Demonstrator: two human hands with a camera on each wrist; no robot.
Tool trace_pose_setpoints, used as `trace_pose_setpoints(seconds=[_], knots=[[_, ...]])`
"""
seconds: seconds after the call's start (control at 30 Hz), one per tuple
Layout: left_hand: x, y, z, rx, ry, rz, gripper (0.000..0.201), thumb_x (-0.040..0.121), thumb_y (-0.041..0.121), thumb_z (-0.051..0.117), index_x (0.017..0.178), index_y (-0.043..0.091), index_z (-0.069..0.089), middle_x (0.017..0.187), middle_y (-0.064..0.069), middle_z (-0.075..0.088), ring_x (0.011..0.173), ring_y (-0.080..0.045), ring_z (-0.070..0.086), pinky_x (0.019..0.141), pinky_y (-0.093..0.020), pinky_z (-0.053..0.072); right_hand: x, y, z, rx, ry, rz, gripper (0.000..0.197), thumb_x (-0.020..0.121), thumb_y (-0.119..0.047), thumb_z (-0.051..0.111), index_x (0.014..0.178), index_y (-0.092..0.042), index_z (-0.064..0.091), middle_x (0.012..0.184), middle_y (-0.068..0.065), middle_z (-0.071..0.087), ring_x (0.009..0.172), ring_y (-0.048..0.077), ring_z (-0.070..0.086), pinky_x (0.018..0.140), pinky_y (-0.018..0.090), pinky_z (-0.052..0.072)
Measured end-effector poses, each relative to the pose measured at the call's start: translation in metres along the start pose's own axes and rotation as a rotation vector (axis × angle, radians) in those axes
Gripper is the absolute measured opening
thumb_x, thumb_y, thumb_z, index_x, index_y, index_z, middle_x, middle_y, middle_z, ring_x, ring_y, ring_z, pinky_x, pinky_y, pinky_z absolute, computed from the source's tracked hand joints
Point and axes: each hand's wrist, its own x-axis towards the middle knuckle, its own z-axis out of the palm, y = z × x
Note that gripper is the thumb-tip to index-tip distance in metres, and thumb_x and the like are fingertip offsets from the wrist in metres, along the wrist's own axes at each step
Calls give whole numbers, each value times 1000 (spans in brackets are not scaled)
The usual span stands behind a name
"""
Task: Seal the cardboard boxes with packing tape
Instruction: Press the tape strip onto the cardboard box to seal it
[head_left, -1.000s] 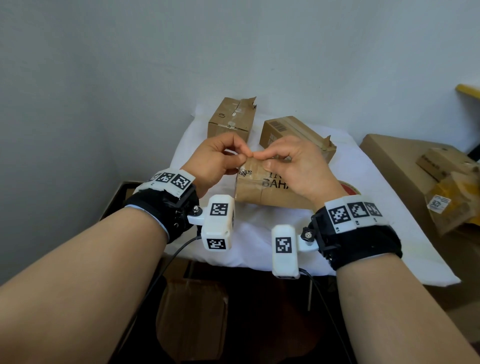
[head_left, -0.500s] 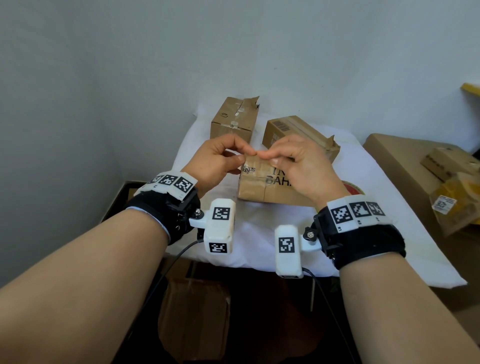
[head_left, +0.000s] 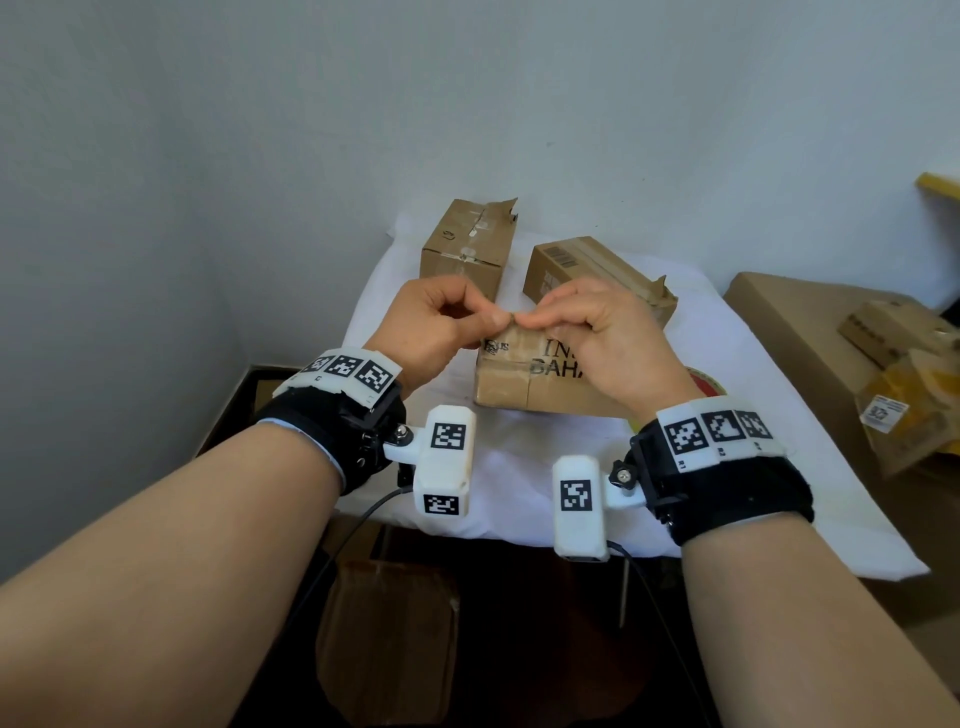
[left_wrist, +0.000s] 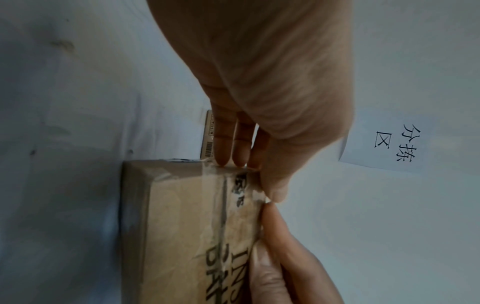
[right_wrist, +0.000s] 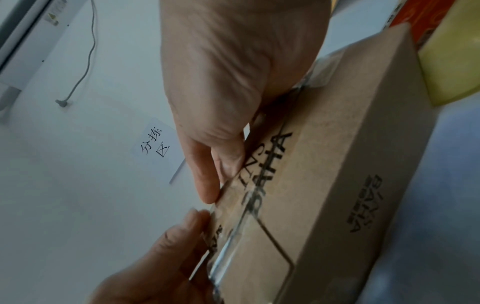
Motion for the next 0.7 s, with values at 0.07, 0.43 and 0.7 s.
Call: trace_pose_setpoints(seconds=[0.07, 0.43, 0.7], knots=[[0, 1, 2, 5, -3, 4, 11, 80, 0, 79, 77, 6, 69, 80, -9, 71, 75, -18, 66, 76, -33, 60, -1, -2, -3, 79, 11, 45, 39, 87, 10, 65, 74, -23, 80, 98, -12, 70, 99, 2, 62, 90, 15, 45], [-2, 5, 4, 60, -67, 36, 26, 76, -5, 80, 80, 13, 60, 81, -10, 64, 71, -14, 58, 73, -28, 54, 2, -12, 4, 82, 29, 274, 24, 83, -53, 71, 102, -37, 71, 97, -18, 71, 94, 1, 65, 91, 33, 54], [-2, 3, 0, 27, -91, -27, 45, 75, -6, 80, 104, 12, 51, 100, -14, 63, 82, -18, 58, 74, -24, 55, 7, -17, 5, 15, -46, 312, 10, 86, -36, 79, 78, -37, 73, 79, -19, 70, 81, 7, 64, 87, 41, 55]])
